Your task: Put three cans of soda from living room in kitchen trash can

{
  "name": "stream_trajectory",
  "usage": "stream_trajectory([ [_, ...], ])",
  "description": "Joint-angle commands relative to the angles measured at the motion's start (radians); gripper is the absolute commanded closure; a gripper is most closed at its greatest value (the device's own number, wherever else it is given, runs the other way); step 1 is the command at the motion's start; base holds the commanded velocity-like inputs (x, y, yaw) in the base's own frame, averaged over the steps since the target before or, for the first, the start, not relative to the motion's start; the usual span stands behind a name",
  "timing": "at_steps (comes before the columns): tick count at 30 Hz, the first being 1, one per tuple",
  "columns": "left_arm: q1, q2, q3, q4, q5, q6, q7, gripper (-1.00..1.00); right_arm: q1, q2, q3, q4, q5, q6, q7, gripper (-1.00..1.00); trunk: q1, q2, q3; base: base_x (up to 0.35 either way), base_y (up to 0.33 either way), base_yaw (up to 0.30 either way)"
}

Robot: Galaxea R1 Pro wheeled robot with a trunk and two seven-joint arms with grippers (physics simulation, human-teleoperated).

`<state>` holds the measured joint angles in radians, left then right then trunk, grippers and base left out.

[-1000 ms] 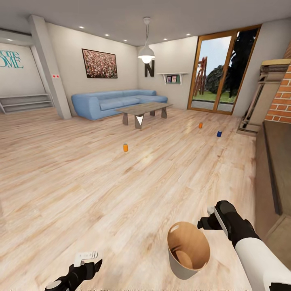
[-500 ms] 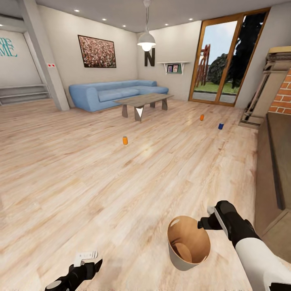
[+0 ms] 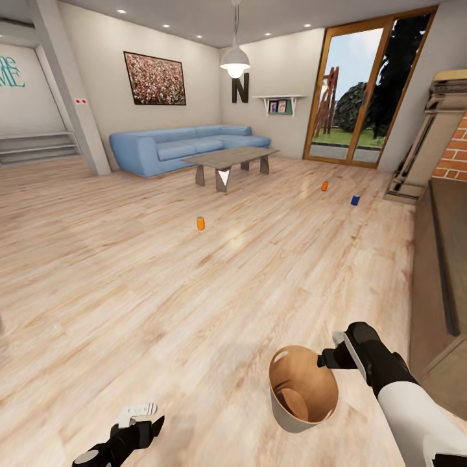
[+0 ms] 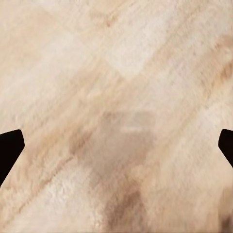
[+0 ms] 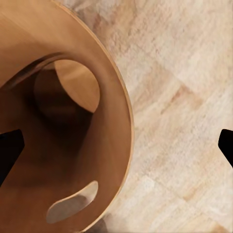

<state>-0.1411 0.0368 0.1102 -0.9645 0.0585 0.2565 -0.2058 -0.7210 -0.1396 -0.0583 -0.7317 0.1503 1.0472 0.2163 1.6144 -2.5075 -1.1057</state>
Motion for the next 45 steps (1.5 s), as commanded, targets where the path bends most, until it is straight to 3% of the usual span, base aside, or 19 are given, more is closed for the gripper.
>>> stream_trajectory([
  [1, 0.0, 0.0, 0.0, 0.0, 0.0, 0.0, 0.0, -1.0, 0.0, 0.0, 0.0, 0.0, 0.0, 0.0, 0.0, -1.0, 0.0, 0.0, 0.0, 0.149, 0.0, 0.0],
  [18, 0.0, 0.0, 0.0, 0.0, 0.001, -0.007, 0.002, -1.0, 0.0, 0.0, -0.002, 0.0, 0.0, 0.0, 0.0, -1.0, 0.0, 0.0, 0.0, 0.056, 0.0, 0.0],
  [38, 0.0, 0.0, 0.0, 0.001, 0.0, 0.0, 0.002, -1.0, 0.001, 0.0, -0.002, 0.0, 0.0, 0.0, 0.001, -1.0, 0.009, -0.005, -0.077, 0.001, 0.0, 0.0],
  [45, 0.0, 0.0, 0.0, 0.001, 0.0, 0.0, 0.002, -1.0, 0.0, -0.001, -0.002, 0.0, 0.0, 0.0, 0.003, -1.0, 0.009, -0.005, -0.077, 0.0, 0.0, 0.0],
])
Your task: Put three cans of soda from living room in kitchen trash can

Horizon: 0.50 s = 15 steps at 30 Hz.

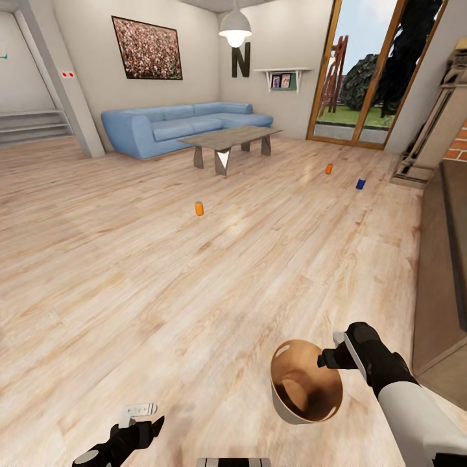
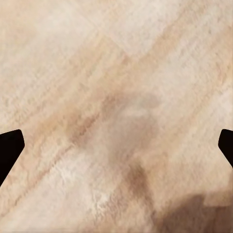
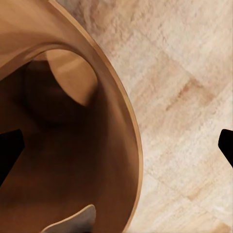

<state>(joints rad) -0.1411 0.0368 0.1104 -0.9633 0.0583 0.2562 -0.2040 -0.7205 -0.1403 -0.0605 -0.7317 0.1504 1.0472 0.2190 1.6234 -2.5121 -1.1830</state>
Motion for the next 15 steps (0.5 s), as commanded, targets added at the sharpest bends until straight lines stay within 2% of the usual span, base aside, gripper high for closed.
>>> stream_trajectory([
  [1, 0.0, 0.0, 0.0, 0.0, 0.0, 0.0, 0.0, -1.0, 0.0, 0.0, 0.0, 0.0, 0.0, 0.0, 0.0, -1.0, 0.0, 0.0, 0.0, 0.0, 0.0, 0.0],
  [11, 0.0, 0.0, 0.0, 0.0, 0.0, 0.0, -0.001, -1.0, 0.0, -0.001, 0.001, 0.0, 0.0, 0.0, 0.0, -1.0, 0.004, -0.002, -0.035, 0.0, 0.0, 0.0],
  [15, 0.0, 0.0, 0.0, -0.001, 0.0, 0.0, -0.001, -1.0, 0.0, -0.001, 0.001, 0.0, 0.0, 0.0, 0.0, -1.0, 0.004, -0.002, -0.035, 0.0, 0.0, 0.0],
])
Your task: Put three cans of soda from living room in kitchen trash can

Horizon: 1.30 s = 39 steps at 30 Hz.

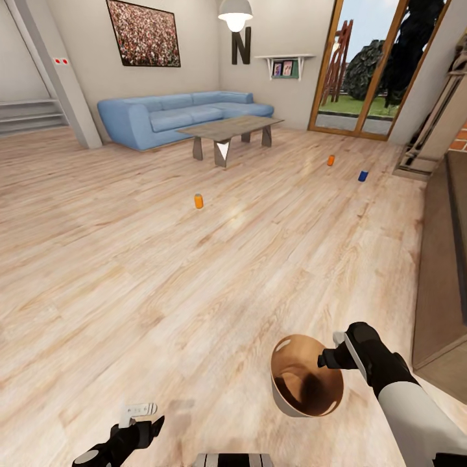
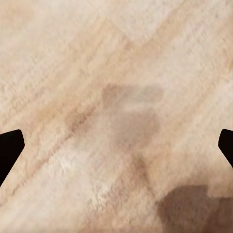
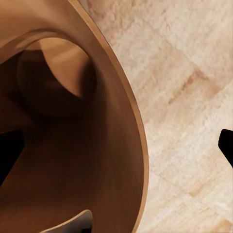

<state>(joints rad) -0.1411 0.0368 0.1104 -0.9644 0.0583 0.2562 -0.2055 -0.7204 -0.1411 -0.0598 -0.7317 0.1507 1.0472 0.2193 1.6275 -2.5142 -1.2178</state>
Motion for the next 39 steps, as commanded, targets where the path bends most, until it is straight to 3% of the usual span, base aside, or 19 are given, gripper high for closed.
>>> stream_trajectory([
  [1, 0.0, 0.0, 0.0, 0.0, 0.0, 0.0, 0.0, -1.0, 0.0, 0.0, 0.0, 0.0, 0.0, 0.0, 0.0, -1.0, 0.0, 0.0, 0.0, 0.0, 0.0, 0.0],
  [16, 0.0, 0.0, 0.0, 0.0, 0.0, -0.001, 0.0, -1.0, 0.001, -0.001, -0.001, 0.0, 0.0, 0.0, 0.0, -1.0, 0.0, 0.0, 0.0, 0.0, 0.0, 0.0],
  [32, 0.0, 0.0, -0.003, 0.001, 0.0, -0.001, 0.001, -1.0, 0.001, -0.004, -0.002, 0.0, 0.0, 0.0, 0.001, -1.0, 0.007, -0.004, -0.062, 0.0, 0.0, 0.0],
  [39, 0.0, 0.0, -0.003, 0.0, 0.0, -0.001, 0.001, -1.0, 0.001, -0.006, -0.003, 0.0, 0.0, 0.0, 0.003, -1.0, 0.007, -0.004, -0.062, 0.0, 0.0, 0.0],
])
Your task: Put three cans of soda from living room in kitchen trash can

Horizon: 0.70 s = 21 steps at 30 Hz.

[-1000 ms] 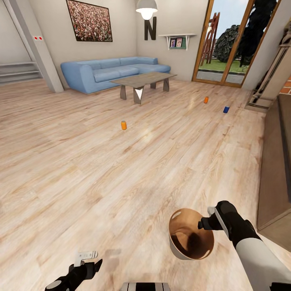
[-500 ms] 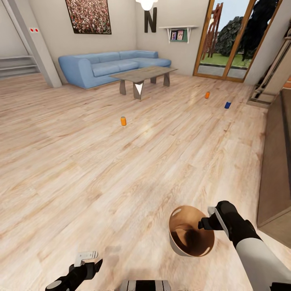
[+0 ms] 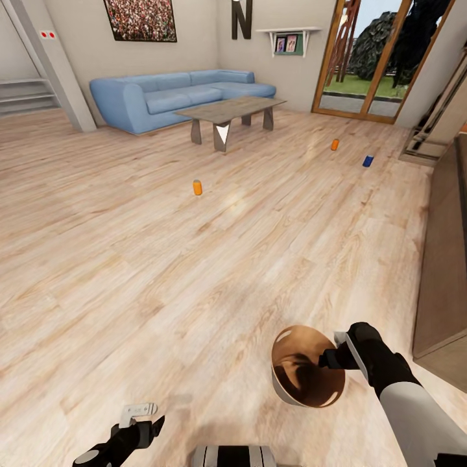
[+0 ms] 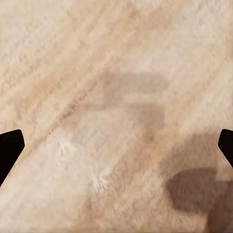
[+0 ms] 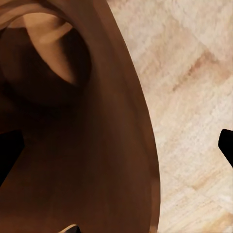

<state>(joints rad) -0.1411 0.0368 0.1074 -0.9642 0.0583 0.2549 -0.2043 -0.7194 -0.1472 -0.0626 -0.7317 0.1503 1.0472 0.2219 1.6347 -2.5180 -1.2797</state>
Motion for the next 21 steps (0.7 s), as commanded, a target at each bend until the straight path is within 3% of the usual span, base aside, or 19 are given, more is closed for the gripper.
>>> stream_trajectory([
  [1, 0.0, 0.0, 0.0, 0.0, 0.0, 0.0, 0.0, -1.0, 0.0, 0.0, 0.0, 0.0, 0.0, 0.0, 0.0, -1.0, 0.0, 0.0, 0.0, 0.0, 0.0, 0.0],
  [21, 0.0, 0.0, 0.0, -0.001, 0.0, -0.002, 0.0, -1.0, 0.0, 0.001, 0.001, 0.0, 0.0, 0.0, 0.0, -1.0, 0.0, 0.0, 0.0, 0.0, 0.0, 0.0],
])
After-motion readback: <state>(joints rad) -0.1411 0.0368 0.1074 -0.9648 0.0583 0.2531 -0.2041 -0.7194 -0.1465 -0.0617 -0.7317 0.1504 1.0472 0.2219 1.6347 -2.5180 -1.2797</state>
